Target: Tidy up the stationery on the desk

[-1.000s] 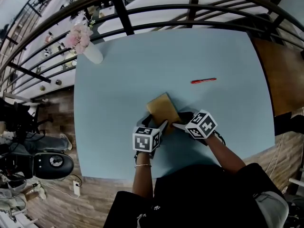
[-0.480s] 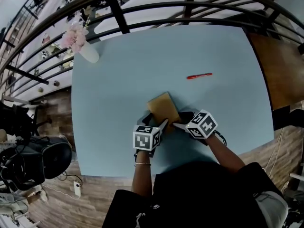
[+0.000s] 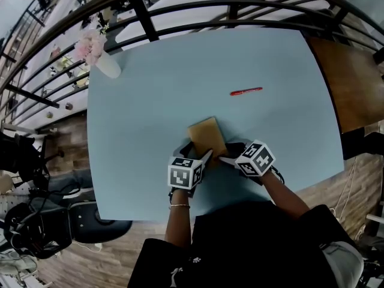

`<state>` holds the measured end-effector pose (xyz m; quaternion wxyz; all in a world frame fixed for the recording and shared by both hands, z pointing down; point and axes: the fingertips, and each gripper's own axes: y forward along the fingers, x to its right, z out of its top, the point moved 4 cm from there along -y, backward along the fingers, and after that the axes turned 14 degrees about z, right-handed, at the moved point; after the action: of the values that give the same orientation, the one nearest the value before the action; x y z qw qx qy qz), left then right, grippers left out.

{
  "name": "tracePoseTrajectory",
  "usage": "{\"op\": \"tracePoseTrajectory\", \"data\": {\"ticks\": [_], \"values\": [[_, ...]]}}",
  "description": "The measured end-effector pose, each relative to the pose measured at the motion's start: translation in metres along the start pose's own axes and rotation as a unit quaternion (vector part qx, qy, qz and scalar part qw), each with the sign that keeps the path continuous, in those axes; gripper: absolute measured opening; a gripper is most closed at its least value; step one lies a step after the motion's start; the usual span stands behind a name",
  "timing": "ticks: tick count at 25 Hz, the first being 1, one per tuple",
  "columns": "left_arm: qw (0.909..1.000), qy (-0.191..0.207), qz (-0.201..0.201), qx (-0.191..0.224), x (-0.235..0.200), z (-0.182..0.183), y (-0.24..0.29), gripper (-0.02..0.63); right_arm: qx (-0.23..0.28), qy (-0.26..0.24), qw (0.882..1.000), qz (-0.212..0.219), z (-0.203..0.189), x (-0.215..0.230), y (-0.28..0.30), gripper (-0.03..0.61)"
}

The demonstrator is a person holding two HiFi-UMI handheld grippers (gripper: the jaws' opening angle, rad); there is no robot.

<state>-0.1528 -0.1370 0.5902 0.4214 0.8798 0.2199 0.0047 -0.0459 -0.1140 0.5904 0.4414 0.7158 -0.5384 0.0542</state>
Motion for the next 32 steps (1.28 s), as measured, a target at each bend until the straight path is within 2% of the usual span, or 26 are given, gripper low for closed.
{"op": "tracePoseTrajectory", "data": {"ticks": [20, 32], "values": [[0.9998, 0.014, -0.015, -0.002, 0.031, -0.008, -0.009, 0.322, -0.002, 0.012, 1.000, 0.007, -0.029, -0.025, -0.020, 0.229], [0.9995, 0.018, -0.025, -0.004, 0.042, -0.025, -0.008, 0.322, -0.013, 0.013, 1.000, 0.008, -0.051, -0.031, -0.018, 0.229]]}}
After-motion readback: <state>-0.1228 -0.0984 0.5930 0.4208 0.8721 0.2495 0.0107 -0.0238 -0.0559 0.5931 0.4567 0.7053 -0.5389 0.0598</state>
